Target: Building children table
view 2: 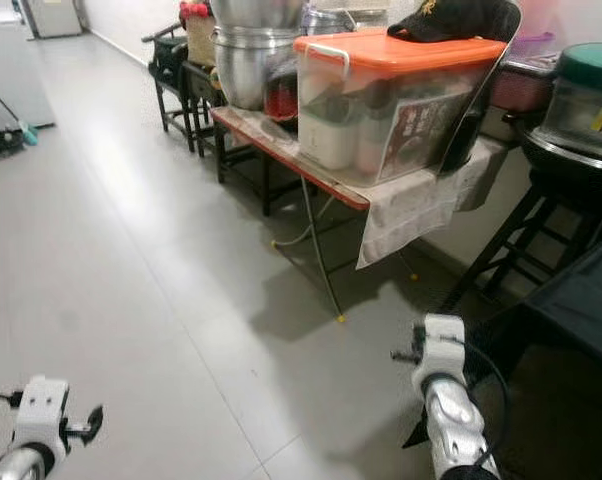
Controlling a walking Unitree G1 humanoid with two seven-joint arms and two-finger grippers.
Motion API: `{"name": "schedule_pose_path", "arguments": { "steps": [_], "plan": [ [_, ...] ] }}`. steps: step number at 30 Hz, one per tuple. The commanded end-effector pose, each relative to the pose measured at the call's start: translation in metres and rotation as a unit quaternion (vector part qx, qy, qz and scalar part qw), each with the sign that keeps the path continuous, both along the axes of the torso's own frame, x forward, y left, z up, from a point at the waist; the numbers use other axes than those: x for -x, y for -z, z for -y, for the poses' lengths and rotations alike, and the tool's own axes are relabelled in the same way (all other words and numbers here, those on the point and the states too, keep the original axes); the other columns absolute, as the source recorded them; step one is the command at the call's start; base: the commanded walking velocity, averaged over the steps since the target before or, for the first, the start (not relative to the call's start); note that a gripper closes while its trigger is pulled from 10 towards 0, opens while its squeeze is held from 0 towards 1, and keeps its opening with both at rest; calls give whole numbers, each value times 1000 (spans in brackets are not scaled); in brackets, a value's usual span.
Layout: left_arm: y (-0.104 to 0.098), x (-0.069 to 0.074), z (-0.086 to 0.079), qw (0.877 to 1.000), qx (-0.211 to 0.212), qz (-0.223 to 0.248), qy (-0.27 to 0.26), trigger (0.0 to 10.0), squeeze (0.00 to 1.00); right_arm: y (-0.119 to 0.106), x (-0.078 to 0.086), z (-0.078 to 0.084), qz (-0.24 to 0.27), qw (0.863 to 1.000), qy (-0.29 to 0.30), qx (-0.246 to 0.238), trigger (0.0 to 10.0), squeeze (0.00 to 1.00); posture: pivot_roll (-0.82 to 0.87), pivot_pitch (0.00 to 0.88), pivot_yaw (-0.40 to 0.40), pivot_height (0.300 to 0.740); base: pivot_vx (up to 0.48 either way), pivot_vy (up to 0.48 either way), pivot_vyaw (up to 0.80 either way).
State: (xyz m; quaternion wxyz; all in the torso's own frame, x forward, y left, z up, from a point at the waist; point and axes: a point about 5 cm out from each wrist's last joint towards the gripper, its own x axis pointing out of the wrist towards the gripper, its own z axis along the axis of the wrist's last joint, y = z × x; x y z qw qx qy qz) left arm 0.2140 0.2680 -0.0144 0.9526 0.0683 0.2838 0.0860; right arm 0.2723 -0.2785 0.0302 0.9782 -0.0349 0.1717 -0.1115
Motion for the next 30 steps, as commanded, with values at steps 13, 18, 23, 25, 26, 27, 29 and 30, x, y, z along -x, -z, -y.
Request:
{"name": "schedule_pose_path", "arguments": {
  "steps": [13,18,23,25,26,27,29,30],
  "plan": [
    [35,40,-16,994,-45,-102,9,10000,0,44,42,10,-105,994,13,9,10000,0,134,0,-14,670,0,0,0],
    [38,45,-17,993,-44,-114,1,10000,0,49,46,9,-120,993,7,16,10000,0,127,0,-14,655,0,0,0],
    [41,45,-13,994,-15,-108,-1,10000,1000,50,47,9,-120,993,8,14,10000,0,126,0,-16,625,0,0,0],
    [44,46,-10,993,-20,-118,13,10000,1000,50,46,10,-120,993,9,15,10000,0,124,0,-13,615,0,0,0],
    [45,47,-9,992,-22,-125,16,10000,1000,49,46,10,-119,993,9,15,10000,0,124,0,-14,610,0,0,0],
    [45,47,-9,992,-22,-125,16,10000,1000,49,46,10,-119,993,9,15,10000,0,124,0,-14,610,0,0,0],
    [48,51,-9,990,-28,-138,14,10000,0,49,45,9,-122,992,6,16,10000,0,123,0,-21,595,0,0,0],
    [48,51,-9,990,-28,-138,14,10000,0,49,45,9,-122,992,6,16,10000,0,123,0,-21,595,0,0,0]
  ]
}}
